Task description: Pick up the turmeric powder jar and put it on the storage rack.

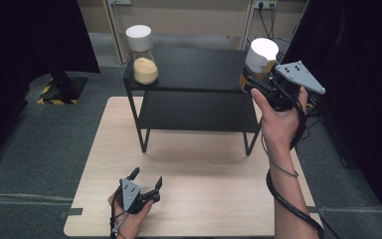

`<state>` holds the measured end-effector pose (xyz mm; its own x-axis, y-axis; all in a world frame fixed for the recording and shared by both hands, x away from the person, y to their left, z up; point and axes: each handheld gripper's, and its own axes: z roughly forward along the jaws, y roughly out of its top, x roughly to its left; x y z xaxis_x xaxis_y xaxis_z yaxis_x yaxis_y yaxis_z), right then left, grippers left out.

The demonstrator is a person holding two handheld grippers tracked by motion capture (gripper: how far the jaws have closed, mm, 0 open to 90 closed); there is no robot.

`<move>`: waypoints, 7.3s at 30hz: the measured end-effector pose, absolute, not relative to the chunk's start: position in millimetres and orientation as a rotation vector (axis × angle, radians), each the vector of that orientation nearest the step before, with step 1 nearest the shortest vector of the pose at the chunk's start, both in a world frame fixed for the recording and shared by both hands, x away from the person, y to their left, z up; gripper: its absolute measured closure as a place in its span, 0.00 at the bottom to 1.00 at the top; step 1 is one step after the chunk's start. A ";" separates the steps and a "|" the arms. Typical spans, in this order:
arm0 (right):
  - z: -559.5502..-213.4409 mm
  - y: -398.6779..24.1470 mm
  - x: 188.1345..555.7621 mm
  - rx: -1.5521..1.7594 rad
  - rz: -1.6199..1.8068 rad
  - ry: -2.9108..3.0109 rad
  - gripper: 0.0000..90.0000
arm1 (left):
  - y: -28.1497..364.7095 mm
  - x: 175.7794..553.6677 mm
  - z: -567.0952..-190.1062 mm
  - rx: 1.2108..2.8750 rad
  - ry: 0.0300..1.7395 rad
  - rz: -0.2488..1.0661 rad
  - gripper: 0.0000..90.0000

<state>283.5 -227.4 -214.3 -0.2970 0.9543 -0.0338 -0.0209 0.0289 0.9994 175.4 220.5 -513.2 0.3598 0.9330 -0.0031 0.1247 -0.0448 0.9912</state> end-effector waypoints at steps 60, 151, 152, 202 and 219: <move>-197.4 -216.6 342.1 1.127 1.325 1.454 0.34 | 219.2 175.0 -513.6 1.478 1.000 0.892 0.15; -232.1 -249.3 272.0 1.085 1.385 1.571 0.09 | 216.9 174.4 -513.0 1.485 0.998 0.896 0.15; -233.5 -249.4 271.4 1.085 1.384 1.573 0.09 | 216.9 174.3 -513.1 1.485 0.998 0.897 0.15; -299.2 -265.2 234.9 1.084 1.351 1.652 0.09 | 215.9 174.3 -513.0 1.490 0.992 0.902 0.15; -324.9 -268.6 226.7 1.112 1.323 1.711 0.09 | 215.2 174.2 -513.4 1.487 0.991 0.900 0.15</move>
<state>226.7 -268.6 -324.9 -0.3910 0.9202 -0.0208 0.2113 0.1117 0.9710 174.2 215.2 -513.4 0.3655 0.9305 0.0236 0.1128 -0.0695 0.9912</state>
